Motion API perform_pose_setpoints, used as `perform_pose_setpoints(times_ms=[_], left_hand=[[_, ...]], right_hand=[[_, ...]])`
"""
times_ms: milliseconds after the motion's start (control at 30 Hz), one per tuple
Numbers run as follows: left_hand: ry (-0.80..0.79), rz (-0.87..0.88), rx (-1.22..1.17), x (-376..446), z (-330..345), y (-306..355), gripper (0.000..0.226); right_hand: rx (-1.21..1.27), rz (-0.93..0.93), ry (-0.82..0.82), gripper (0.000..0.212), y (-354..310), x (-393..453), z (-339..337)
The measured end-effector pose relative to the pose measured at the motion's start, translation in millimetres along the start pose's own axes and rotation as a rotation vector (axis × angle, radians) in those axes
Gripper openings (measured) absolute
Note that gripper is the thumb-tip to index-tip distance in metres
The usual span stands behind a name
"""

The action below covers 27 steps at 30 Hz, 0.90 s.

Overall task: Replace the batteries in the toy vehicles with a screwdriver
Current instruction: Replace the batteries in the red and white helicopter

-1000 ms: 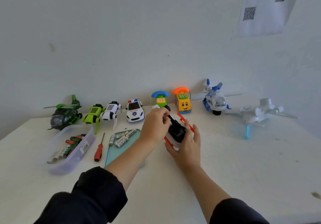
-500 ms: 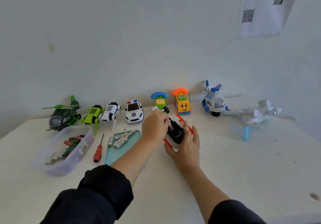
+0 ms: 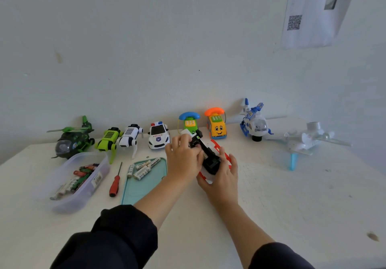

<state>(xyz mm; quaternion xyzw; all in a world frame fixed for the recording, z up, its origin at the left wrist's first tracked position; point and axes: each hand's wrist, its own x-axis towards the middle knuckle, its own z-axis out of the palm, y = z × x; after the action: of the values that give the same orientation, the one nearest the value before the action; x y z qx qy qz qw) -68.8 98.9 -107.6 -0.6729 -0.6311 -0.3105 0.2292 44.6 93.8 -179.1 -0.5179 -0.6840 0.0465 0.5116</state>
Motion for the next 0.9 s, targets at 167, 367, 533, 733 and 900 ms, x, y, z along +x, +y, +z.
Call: perform_pose_setpoints(times_ms=[167, 367, 533, 733, 900], left_hand=[[-0.051, -0.027, 0.019, -4, 0, -8, 0.013], [-0.296, -0.028, 0.024, 1, -12, -4, 0.027], [-0.332, 0.139, -0.028, -7, -19, -25, 0.04], [-0.387, -0.091, 0.178, -20, -27, -79, 0.034], [-0.589, -0.149, 0.475, -36, -22, -101, 0.033]], right_hand=[[-0.077, -0.036, -0.033, 0.089, 2, 1, 4], [-0.073, -0.021, -0.019, 0.093, 0, 0, 0], [-0.038, 0.009, -0.022, 0.097, -1, -1, -1], [0.01, 0.084, -0.095, 0.091, -9, 0, -9], [0.023, 0.087, -0.102, 0.086, -12, -1, -12]])
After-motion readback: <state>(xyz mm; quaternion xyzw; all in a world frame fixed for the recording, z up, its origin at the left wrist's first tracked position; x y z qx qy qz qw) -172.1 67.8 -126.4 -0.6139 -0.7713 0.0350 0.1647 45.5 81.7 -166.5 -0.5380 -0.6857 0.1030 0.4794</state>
